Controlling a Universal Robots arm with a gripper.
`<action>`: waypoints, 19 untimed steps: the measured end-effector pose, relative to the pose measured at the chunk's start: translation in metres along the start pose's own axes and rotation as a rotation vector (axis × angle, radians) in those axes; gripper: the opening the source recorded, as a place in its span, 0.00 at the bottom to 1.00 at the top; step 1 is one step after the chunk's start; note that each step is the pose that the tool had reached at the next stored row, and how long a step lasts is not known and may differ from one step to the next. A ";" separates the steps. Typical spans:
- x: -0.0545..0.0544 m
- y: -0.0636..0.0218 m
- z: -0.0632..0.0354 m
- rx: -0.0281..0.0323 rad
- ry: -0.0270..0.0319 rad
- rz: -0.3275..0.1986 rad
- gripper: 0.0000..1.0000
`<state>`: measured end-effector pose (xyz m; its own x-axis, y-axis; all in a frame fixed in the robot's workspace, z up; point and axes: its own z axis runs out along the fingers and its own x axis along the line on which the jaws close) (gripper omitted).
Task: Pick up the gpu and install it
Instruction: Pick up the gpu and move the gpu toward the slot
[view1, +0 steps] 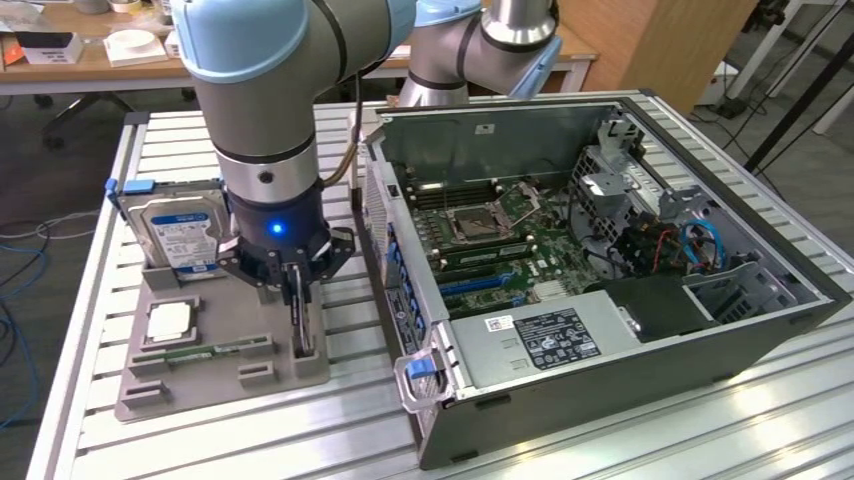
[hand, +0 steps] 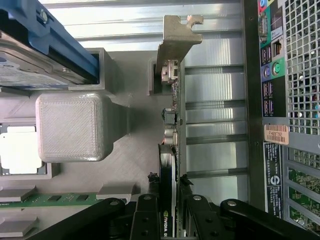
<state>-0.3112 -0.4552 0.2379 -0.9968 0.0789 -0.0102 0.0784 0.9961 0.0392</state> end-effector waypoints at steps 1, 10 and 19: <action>0.000 0.0000 0.0000 0.0000 0.0000 0.000 0.26; 0.000 0.0000 -0.0012 0.0002 0.0002 0.000 0.26; 0.000 0.0004 -0.0098 -0.0001 0.0000 0.000 0.26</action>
<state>-0.3112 -0.4552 0.2478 -0.9968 0.0790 -0.0102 0.0785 0.9961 0.0393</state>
